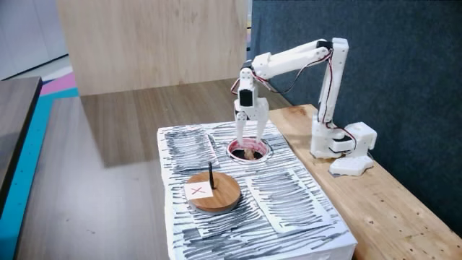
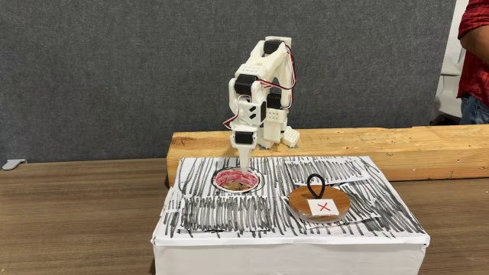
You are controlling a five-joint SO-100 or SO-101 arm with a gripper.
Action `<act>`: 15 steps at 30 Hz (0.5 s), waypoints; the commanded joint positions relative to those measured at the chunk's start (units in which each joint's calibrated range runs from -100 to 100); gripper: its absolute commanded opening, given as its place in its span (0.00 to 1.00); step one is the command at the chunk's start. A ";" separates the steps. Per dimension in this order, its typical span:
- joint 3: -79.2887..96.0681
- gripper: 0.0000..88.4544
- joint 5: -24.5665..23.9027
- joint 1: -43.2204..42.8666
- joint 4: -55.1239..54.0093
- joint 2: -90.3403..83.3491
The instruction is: Pick the brown debris from the hole.
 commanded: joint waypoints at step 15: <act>42.92 0.18 -9.82 -26.36 -9.63 -96.68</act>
